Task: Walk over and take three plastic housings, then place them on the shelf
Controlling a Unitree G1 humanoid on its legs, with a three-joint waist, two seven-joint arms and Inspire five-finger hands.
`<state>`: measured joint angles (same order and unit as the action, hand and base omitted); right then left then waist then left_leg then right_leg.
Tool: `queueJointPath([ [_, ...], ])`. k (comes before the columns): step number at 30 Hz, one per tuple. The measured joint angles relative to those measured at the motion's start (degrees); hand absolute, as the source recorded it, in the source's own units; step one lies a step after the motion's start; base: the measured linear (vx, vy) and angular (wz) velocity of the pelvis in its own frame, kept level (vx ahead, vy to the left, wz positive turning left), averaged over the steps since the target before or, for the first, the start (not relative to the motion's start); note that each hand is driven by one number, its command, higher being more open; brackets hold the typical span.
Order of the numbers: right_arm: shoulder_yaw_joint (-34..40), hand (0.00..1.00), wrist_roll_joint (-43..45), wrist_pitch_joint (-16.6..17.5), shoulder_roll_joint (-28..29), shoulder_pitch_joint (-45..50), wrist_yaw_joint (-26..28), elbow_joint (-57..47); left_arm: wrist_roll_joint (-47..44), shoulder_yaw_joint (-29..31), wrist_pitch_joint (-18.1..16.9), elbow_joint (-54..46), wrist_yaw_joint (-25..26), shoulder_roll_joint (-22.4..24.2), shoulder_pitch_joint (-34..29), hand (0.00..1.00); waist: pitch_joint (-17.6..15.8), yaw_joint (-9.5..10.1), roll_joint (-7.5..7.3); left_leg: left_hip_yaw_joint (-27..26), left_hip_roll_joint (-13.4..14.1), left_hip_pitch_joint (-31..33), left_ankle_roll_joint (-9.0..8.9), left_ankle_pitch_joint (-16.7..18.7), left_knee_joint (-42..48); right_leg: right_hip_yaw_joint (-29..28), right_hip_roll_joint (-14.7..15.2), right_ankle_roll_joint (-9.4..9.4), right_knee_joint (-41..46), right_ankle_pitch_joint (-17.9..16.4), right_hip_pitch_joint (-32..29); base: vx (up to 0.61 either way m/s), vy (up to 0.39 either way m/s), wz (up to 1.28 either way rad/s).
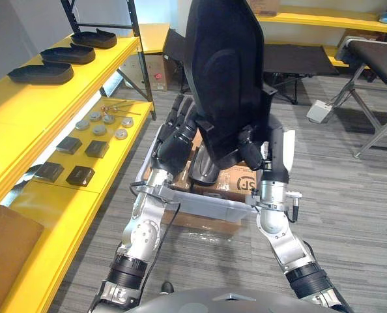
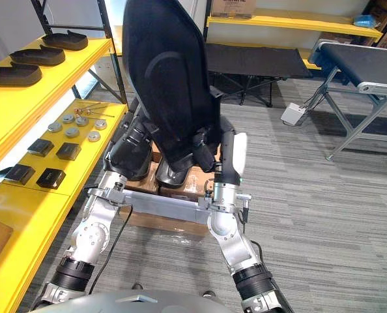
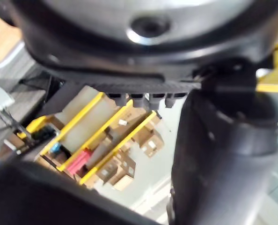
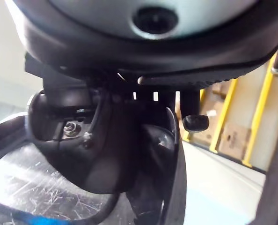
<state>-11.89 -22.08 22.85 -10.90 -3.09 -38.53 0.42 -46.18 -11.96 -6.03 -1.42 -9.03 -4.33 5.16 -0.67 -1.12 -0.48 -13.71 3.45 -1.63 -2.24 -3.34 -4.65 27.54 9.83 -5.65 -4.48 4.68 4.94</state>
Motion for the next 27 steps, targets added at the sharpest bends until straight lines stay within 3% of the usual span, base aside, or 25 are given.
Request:
queueJointPath([
  [7, 7.38, 0.00, 0.63, 3.56, -0.64, -2.60, -1.85, -12.25, 17.23, 1.89, 1.21, 9.94, 8.99, -0.85, -1.28, 1.00, 0.15, -0.39, 0.11, -0.90, 0.18, -0.63, -0.05, 0.09, -0.06, -1.07, -0.13, 0.01, -0.02, 0.01, -0.01, -0.01, 0.003, -0.08],
  [10, 9.16, 0.00, 2.61, 4.22, -0.63, -2.60, -1.68, -14.30, 19.82, 3.93, 1.30, 14.60, 13.82, -0.70, -1.44, 1.00, 0.15, -0.57, 0.11, -1.41, 0.22, -0.68, -0.05, 0.09, -0.10, -1.36, -0.13, 0.01, -0.02, 0.01, -0.26, -0.01, 0.007, -0.06],
  [14, 10.11, 0.00, 3.35, 3.40, -0.60, -1.64, -0.29, -14.27, 19.26, 6.40, 0.61, 17.13, 15.43, -0.59, -1.45, 1.00, 0.14, -0.57, 0.11, -1.62, 0.24, -0.67, -0.05, 0.09, -0.12, -1.44, -0.12, 0.00, -0.02, 0.02, -0.38, 0.00, 0.002, -0.02],
  [16, 10.17, 0.00, 3.32, 2.47, -0.58, -1.12, 0.76, -14.26, 16.89, 7.36, -0.93, 18.11, 14.35, -0.45, -1.48, 1.00, 0.14, -0.57, 0.10, -1.69, 0.23, -0.66, -0.06, 0.09, -0.12, -1.49, -0.10, -0.03, -0.02, 0.05, -0.42, 0.00, 0.000, 0.00],
  [19, 10.14, 0.00, 3.02, 1.35, -0.29, 0.23, 1.63, -13.77, 8.74, 8.08, -3.90, 19.18, 8.68, -0.04, -1.52, 1.00, 0.12, -0.50, 0.07, -1.69, 0.21, -0.65, -0.05, 0.09, -0.13, -1.48, -0.08, -0.08, -0.02, 0.09, -0.43, 0.00, 0.000, 0.00],
  [23, 10.91, 0.00, 2.63, 1.26, -0.16, 0.47, 1.36, -9.37, -2.94, 8.76, -6.76, 19.16, -2.66, 0.01, -1.53, 1.00, 0.12, -0.61, 0.06, -1.81, 0.21, -0.69, -0.05, 0.09, -0.13, -1.62, -0.07, -0.09, -0.01, 0.18, -0.44, 0.00, 0.000, 0.00],
  [27, 13.98, 0.00, 2.92, 1.24, -0.15, 1.63, 1.24, -6.03, -5.72, 11.28, -7.77, 19.06, -12.71, -0.08, -1.76, 1.00, 0.12, -0.56, 0.07, -2.00, 0.21, -0.72, -0.05, 0.09, -0.13, -1.84, -0.06, -0.09, -0.02, 0.21, -0.51, 0.00, 0.003, -0.01],
])
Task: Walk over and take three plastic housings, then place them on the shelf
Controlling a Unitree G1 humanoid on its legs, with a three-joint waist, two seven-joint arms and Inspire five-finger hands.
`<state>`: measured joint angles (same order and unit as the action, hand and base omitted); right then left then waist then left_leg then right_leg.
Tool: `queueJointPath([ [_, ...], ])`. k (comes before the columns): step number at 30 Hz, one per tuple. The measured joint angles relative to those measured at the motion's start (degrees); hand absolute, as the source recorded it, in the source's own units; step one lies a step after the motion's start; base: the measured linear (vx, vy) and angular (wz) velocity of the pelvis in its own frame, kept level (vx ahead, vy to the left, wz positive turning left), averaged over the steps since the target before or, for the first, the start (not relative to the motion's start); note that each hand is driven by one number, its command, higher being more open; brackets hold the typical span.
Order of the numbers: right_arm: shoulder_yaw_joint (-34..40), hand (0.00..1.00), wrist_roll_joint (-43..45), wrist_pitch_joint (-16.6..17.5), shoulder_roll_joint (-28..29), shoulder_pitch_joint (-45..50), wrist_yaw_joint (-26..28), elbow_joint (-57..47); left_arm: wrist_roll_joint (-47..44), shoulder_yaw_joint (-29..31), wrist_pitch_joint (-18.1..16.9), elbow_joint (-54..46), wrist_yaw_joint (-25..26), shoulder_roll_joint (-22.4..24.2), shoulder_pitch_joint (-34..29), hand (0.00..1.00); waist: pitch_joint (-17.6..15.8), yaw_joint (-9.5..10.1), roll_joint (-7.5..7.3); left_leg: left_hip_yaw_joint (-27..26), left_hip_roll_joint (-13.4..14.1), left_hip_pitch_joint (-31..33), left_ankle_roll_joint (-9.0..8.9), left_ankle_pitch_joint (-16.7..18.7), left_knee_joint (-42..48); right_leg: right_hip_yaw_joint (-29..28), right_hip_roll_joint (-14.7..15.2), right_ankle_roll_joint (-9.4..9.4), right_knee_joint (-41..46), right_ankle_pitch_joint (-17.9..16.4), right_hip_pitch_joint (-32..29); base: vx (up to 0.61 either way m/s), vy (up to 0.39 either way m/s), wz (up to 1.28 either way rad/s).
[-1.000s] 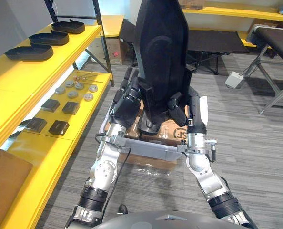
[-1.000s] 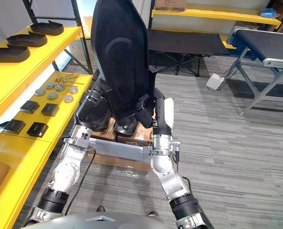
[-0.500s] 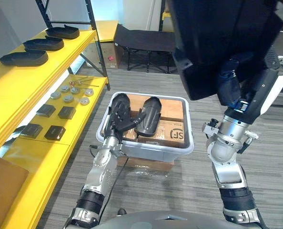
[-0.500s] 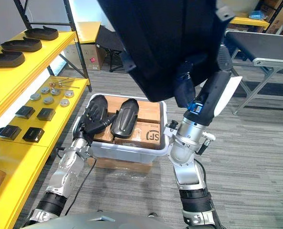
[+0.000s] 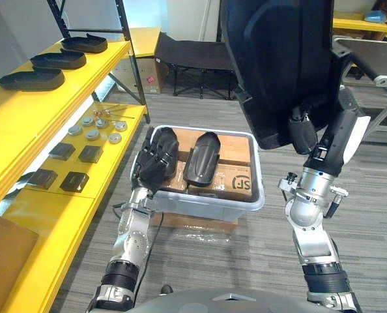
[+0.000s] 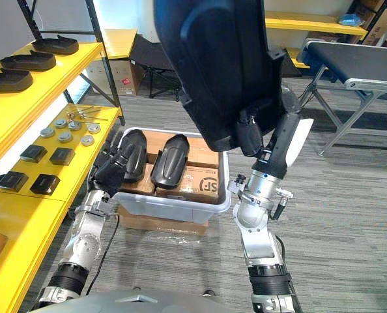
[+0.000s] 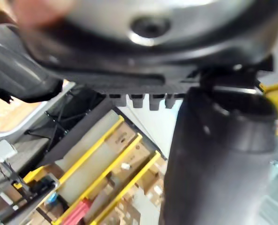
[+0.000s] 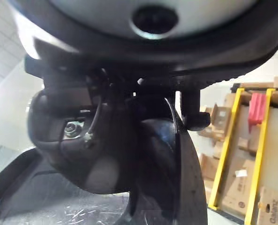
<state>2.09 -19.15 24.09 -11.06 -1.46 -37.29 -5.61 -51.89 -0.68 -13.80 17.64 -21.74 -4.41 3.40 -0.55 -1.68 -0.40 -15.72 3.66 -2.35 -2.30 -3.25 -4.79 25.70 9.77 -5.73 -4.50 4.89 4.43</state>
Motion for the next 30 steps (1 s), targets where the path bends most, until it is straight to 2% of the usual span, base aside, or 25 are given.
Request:
queueJointPath([
  [3, 1.98, 0.00, 0.36, 0.01, 0.00, 0.83, 0.06, 0.91, -2.95, 1.79, 0.61, -1.12, -6.44, -0.03, -1.56, 1.00, 0.00, -0.14, 0.00, -0.09, 0.00, 0.00, 0.00, 0.01, 0.00, -0.08, 0.01, 0.00, 0.00, 0.00, -0.06, 0.00, 0.000, 0.00],
  [4, 3.47, 0.00, 0.70, 0.01, 0.00, 0.94, 0.18, 1.60, -4.71, 2.40, 2.47, -2.04, -10.37, -0.07, -2.33, 1.00, -0.01, -0.07, 0.02, -0.11, 0.00, 0.02, -0.01, 0.01, 0.00, -0.12, 0.01, 0.00, 0.00, 0.00, -0.11, 0.00, 0.000, 0.00],
  [8, 4.81, 0.00, 1.94, 0.02, 0.00, 0.93, 0.45, 3.51, -4.28, 2.44, 5.93, -5.57, -16.24, -0.18, -4.13, 1.00, -0.03, -0.04, 0.05, -0.15, 0.00, 0.03, -0.06, 0.05, 0.00, -0.16, 0.02, 0.00, -0.01, 0.00, -0.16, 0.00, 0.000, 0.00],
  [14, 4.76, 0.00, 2.69, 0.00, 0.00, 0.93, 1.66, 3.94, -0.43, 1.45, 7.67, -6.52, -17.92, -0.40, -4.18, 1.00, -0.05, -0.04, 0.09, -0.12, 0.00, 0.13, -0.08, 0.07, 0.00, -0.14, 0.03, 0.01, 0.00, -0.01, -0.25, 0.00, 0.000, 0.00],
  [20, 3.90, 0.00, 4.61, -0.39, 0.04, 0.92, 3.73, 3.94, 4.90, 0.37, 7.70, -6.69, -18.31, -1.27, -5.21, 1.00, -0.07, 0.01, 0.11, 0.22, -0.04, 0.37, -0.07, 0.08, 0.02, 0.07, 0.04, 0.00, 0.00, -0.01, -0.33, 0.00, 0.000, 0.01],
  [26, 0.45, 0.00, 6.64, -2.56, 0.20, 0.93, 5.18, 4.11, 12.00, -3.68, 7.62, -7.12, -12.43, -2.42, -5.83, 1.00, -0.18, 0.01, 0.32, 0.74, -0.08, 0.78, -0.05, 0.06, 0.02, 0.53, 0.06, 0.00, 0.00, -0.01, -0.41, 0.00, 0.000, 0.04],
  [30, -4.09, 0.00, 6.54, -3.83, 1.34, 1.20, 6.04, 5.94, 12.00, -5.38, 7.62, -9.30, -9.65, -2.50, -5.91, 1.00, -0.21, 0.09, 0.43, 0.82, -0.08, 0.80, -0.05, 0.06, 0.03, 0.56, 0.05, 0.01, 0.01, -0.01, -0.40, 0.00, 0.000, 0.00],
])
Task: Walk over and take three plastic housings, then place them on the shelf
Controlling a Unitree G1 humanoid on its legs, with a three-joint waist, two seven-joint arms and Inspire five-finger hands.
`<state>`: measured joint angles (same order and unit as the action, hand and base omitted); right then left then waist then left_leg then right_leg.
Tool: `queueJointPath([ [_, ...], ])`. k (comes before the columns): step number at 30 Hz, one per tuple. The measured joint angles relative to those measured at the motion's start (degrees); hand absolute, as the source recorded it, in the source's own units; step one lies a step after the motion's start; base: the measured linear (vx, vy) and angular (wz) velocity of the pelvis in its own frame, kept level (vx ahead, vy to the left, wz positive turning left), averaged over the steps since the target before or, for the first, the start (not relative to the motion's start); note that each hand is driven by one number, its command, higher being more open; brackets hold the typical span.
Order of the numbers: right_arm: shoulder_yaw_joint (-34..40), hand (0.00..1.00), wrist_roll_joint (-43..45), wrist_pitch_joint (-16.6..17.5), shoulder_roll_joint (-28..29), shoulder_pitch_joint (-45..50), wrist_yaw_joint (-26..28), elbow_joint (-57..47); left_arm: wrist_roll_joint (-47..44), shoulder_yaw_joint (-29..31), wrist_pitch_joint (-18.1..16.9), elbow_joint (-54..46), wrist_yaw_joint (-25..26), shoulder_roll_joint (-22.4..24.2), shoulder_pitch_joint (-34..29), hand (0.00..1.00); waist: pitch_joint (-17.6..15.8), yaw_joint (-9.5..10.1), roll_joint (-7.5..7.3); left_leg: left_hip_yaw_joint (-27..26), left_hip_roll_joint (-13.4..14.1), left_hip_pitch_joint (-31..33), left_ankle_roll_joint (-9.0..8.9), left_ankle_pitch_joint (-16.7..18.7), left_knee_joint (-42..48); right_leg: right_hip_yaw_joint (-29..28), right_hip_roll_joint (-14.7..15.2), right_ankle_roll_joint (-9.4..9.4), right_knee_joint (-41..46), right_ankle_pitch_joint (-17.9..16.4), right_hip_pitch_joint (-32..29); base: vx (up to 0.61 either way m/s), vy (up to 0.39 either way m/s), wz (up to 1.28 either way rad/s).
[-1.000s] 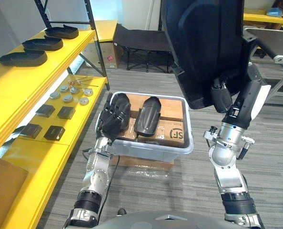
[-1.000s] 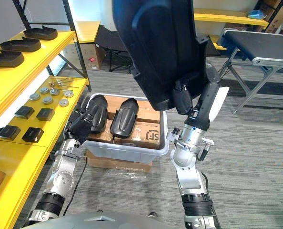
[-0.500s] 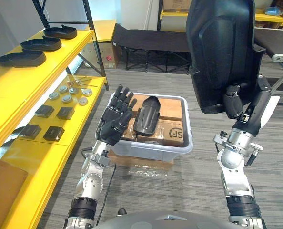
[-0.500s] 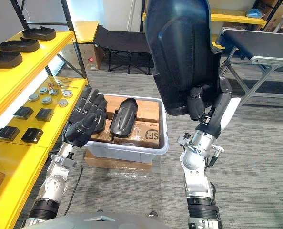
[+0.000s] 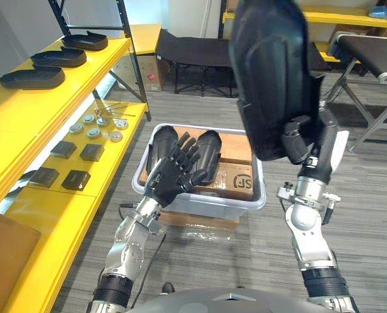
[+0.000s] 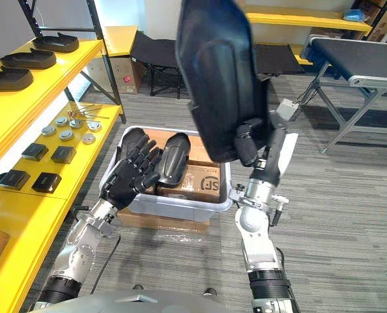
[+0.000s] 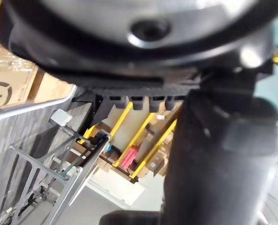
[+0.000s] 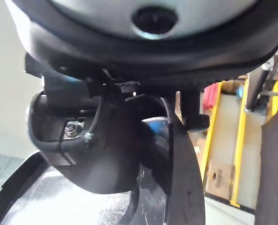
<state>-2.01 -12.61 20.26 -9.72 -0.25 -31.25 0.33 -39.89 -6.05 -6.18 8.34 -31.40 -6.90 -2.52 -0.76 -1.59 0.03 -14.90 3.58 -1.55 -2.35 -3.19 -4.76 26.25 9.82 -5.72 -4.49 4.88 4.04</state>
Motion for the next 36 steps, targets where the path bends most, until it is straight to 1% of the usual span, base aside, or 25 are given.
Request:
queueJointPath([
  [3, -2.29, 0.00, -0.09, -0.93, 2.44, 0.14, -0.02, 2.47, -0.10, -0.41, -0.14, -2.91, 1.13, 0.06, -0.02, 1.00, -0.01, 0.11, 0.02, 0.18, -0.05, 0.02, 0.00, 0.00, 0.00, 0.11, 0.03, 0.00, 0.00, 0.00, 0.05, 0.00, 0.000, 0.00],
  [5, -3.49, 0.00, -0.16, -1.09, 3.25, 0.37, -0.02, 4.01, -0.24, -0.67, -0.18, -3.69, 1.41, 0.05, -0.02, 1.00, -0.05, 0.14, 0.08, 0.37, -0.07, 0.06, 0.00, 0.01, 0.00, 0.14, 0.05, 0.00, 0.00, 0.00, 0.05, 0.00, 0.000, 0.00],
  [8, -5.44, 0.00, -0.16, -2.60, 3.29, 1.13, -0.02, 4.56, -0.27, -1.78, -0.18, -3.91, 2.72, 0.04, -0.02, 1.00, -0.10, 0.27, 0.16, 0.45, -0.08, 0.08, 0.00, 0.01, 0.00, 0.17, 0.05, 0.01, 0.00, -0.01, 0.05, 0.00, 0.000, 0.00],
  [17, -10.03, 0.00, -0.17, -3.05, 3.29, 1.52, -0.23, 8.46, -2.63, -4.58, 0.26, -4.48, 3.73, 0.28, -0.01, 1.00, -0.02, 0.11, 0.37, 0.54, -0.09, 0.07, 0.00, 0.00, 0.00, 0.26, 0.05, 0.02, 0.00, -0.01, 0.06, 0.00, 0.000, 0.00],
  [22, -12.66, 0.00, -0.22, -3.21, 3.29, 1.51, -0.42, 9.23, -0.71, -6.70, 1.66, -4.53, 7.36, 0.37, -0.01, 1.00, 0.02, 0.33, 0.47, 0.67, -0.11, 0.08, 0.01, -0.01, 0.01, 0.36, 0.05, 0.02, 0.00, -0.02, 0.10, 0.00, 0.000, 0.00],
  [25, -14.19, 0.00, -0.27, -3.22, 3.23, 1.50, -0.46, 9.23, 0.06, -7.49, 2.80, -4.52, 8.53, 0.32, -0.01, 1.00, 0.02, 0.45, 0.47, 0.82, -0.14, 0.09, 0.04, -0.03, 0.01, 0.49, 0.05, 0.03, 0.01, -0.02, 0.17, 0.00, 0.000, 0.00],
  [29, -15.53, 0.00, -0.41, -3.48, 3.15, 1.50, -0.60, 9.30, 0.07, -7.64, 2.81, -4.52, 8.75, 0.36, -0.01, 1.00, 0.05, 0.47, 0.52, 1.20, -0.18, 0.08, 0.08, -0.08, 0.01, 0.91, 0.06, 0.03, 0.01, -0.02, 0.39, 0.00, 0.002, 0.05],
  [36, -17.86, 0.00, -0.65, -3.65, 3.11, 1.14, -2.50, 12.65, 2.28, -8.93, 3.24, -4.52, 11.95, 0.29, 0.03, 1.00, 0.13, 1.37, 0.60, 1.80, -0.41, 0.10, 0.21, -0.24, 0.00, 1.60, 0.24, 0.03, 0.00, -0.02, 0.75, -0.01, 0.011, 0.05],
])
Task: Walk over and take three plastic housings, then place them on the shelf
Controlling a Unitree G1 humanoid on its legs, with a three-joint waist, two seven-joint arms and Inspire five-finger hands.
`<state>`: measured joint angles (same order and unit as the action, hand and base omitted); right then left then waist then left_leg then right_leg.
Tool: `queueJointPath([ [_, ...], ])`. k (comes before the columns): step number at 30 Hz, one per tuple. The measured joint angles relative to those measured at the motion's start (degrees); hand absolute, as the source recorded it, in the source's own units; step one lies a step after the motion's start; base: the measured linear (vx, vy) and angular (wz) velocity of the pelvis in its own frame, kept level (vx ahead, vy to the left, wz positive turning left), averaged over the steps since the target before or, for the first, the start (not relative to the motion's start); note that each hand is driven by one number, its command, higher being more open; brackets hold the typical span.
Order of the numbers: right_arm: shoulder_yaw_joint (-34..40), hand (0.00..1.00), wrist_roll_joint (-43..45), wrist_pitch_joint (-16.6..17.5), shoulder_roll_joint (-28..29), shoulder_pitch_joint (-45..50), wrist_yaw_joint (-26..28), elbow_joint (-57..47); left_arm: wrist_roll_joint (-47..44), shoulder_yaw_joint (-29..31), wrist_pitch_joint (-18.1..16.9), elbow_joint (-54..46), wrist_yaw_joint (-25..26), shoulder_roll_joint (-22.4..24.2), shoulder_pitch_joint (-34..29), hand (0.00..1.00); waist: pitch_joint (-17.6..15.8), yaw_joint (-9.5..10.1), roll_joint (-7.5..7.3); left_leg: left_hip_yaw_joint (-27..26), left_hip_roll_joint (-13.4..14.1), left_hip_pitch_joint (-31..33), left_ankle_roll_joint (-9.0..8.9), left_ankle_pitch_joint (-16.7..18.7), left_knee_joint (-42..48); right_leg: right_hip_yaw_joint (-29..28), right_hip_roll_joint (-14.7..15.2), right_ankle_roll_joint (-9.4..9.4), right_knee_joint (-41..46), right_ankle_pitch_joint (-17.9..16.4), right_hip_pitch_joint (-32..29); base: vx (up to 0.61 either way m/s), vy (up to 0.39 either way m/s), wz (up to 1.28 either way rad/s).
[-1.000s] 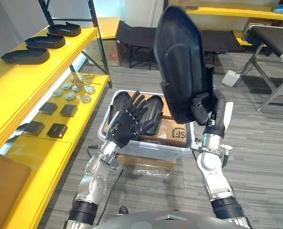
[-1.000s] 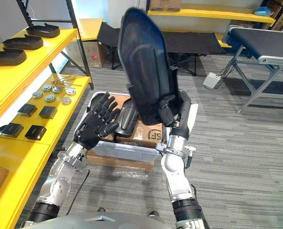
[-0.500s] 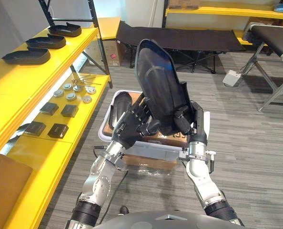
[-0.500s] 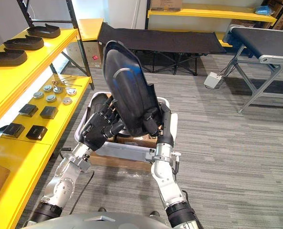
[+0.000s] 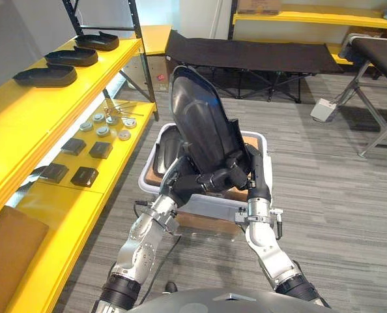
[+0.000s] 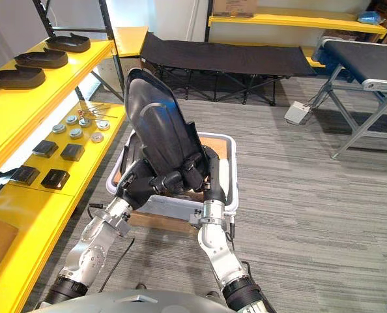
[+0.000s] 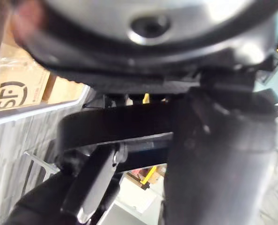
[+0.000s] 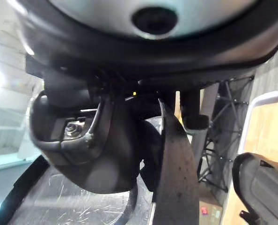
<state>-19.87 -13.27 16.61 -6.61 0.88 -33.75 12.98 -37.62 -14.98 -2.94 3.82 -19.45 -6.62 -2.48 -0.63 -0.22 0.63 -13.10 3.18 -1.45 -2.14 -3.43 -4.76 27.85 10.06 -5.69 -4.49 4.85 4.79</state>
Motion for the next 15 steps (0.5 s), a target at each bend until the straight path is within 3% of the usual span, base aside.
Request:
queueJointPath([
  [15, -4.36, 0.00, -2.15, -0.98, -0.24, -0.07, -0.60, 1.99, -1.04, -0.37, 3.35, 0.00, 9.70, 0.29, -0.01, 1.00, 0.16, 0.19, -0.09, 0.68, -0.49, 0.01, 0.35, -0.28, -0.02, 0.53, 0.40, -0.01, 0.00, 0.00, 0.32, 0.00, 0.001, 0.00],
])
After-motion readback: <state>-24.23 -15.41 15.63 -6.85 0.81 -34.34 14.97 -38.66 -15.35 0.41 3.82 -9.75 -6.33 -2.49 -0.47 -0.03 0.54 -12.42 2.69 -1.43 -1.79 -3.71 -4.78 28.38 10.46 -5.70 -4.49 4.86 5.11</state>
